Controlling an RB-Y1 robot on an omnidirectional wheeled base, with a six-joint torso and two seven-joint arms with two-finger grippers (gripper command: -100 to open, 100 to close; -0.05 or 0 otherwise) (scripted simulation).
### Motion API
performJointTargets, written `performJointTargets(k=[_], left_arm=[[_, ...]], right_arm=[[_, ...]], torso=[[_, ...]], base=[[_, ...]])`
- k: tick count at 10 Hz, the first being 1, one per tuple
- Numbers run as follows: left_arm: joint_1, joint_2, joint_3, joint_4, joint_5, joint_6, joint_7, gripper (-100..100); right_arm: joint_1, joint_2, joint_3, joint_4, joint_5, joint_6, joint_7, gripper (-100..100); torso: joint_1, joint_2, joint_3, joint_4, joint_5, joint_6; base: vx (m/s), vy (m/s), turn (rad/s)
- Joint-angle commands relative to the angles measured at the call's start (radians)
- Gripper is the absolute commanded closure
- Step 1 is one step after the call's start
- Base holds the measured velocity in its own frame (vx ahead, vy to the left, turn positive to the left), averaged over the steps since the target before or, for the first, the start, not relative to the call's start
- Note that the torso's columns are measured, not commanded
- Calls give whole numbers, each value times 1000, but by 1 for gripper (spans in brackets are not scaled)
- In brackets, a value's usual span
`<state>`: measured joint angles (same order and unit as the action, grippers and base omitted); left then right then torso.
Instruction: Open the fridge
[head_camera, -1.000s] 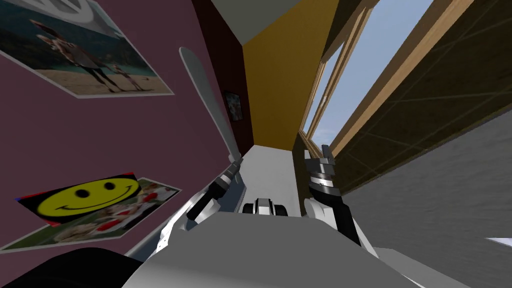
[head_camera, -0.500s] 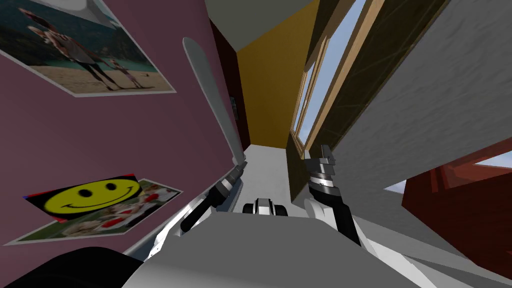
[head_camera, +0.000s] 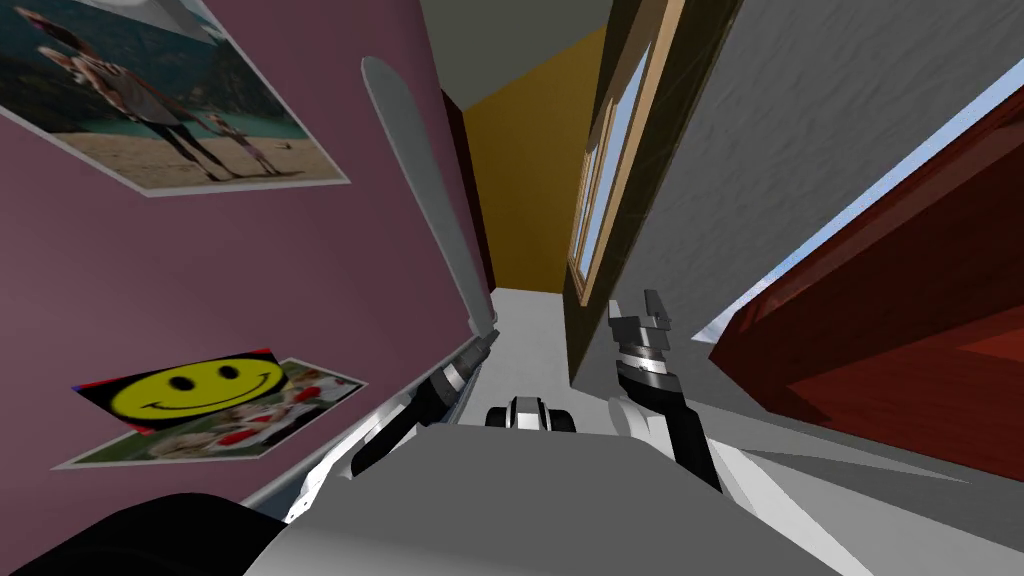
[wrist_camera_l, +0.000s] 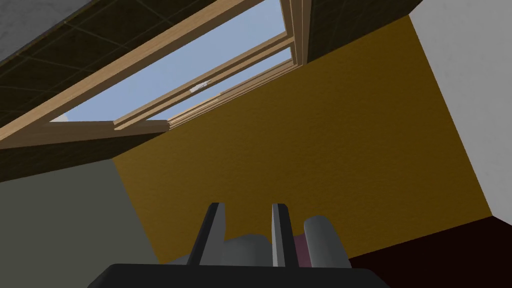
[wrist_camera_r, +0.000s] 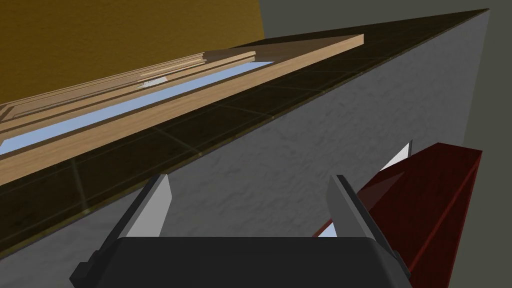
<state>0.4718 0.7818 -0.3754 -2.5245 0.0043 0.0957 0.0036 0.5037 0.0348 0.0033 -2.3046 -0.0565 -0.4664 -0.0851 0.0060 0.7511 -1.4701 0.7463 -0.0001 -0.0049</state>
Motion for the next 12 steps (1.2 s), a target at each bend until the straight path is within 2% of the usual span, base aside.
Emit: performJointTargets(k=[1,6,8,9,10,11,12], left_arm=[[8,43,-5,-21,8,-52,1,100],[23,169,-56,-57,30,-165,4,100],[23,169,-56,-57,30,-165,4,100],[27,170,-68,-36,30,-152,6,100],[33,219,-92,-44,26,-196,5,100],[33,219,-92,-44,26,-196,5,100],[34,243,-103,-50,24,-219,5,100]], right_arm=[[0,0,0,0,0,0,0,0],[0,0,0,0,0,0,0,0],[0,0,0,0,0,0,0,0],[0,0,0,0,0,0,0,0],[1,0,0,0,0,0,0,0],[0,0,0,0,0,0,0,0],[0,0,0,0,0,0,0,0]], torso=[[3,-3,-2,1,0,-2],[-1,5,1,4,-1,0],[-1,-5,-6,2,-2,1],[1,-11,-9,0,-1,1],[1,-12,-9,-3,0,2],[-1,-2,-3,-1,0,3],[-2,2,1,-1,0,2]], base=[[-130,-61,-57],[-249,-86,-93],[-114,-40,-9],[-20,-17,-11],[-162,12,-143],[-209,-12,-112],[-204,-22,-77]])
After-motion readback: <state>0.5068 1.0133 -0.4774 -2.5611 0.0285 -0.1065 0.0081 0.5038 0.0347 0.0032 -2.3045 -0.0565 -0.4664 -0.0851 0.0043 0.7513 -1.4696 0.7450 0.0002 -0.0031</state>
